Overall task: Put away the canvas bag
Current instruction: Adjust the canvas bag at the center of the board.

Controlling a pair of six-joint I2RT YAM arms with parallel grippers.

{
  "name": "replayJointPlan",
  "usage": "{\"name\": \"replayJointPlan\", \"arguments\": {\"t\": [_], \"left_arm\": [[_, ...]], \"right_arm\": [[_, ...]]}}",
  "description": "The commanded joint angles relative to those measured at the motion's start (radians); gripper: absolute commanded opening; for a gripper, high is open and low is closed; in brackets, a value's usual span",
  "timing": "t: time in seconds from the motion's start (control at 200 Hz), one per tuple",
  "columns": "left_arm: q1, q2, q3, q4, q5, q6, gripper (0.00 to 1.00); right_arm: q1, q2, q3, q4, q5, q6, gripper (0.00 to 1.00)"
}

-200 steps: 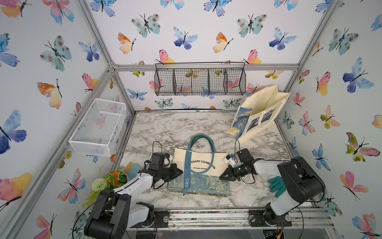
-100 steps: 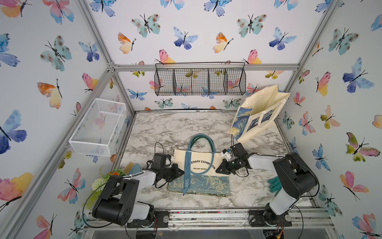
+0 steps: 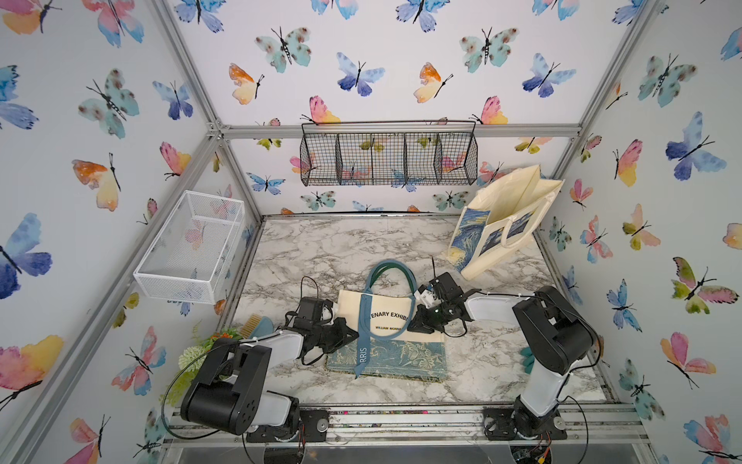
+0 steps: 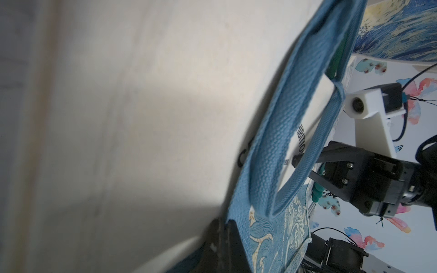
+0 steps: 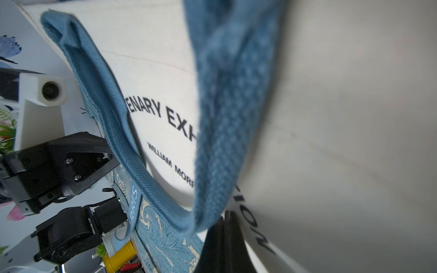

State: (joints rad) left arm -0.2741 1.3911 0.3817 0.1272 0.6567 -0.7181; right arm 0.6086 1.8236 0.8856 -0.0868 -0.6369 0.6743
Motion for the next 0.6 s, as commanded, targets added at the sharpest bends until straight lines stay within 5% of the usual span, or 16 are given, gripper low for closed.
{"name": "replayJointPlan", "arguments": {"t": [0.0, 0.185, 0.39, 0.596], "left_arm": [[0.001, 0.007, -0.012, -0.017, 0.009, 0.013, 0.0], [0.0, 0.008, -0.01, -0.017, 0.009, 0.011, 0.0], [0.0, 0.008, -0.007, -0.023, 0.009, 0.016, 0.0], [0.001, -0.019, 0.009, -0.048, -0.001, 0.033, 0.0]], "right_arm": [[0.005, 0.043, -0.032, 0.089, -0.045, 0.054, 0.01], [0.004, -0.009, 0.048, 0.186, -0.034, 0.115, 0.01], [-0.108, -0.039, 0.43, -0.025, 0.181, 0.006, 0.01], [-0.164, -0.057, 0.542, -0.139, 0.22, -0.095, 0.12]]}}
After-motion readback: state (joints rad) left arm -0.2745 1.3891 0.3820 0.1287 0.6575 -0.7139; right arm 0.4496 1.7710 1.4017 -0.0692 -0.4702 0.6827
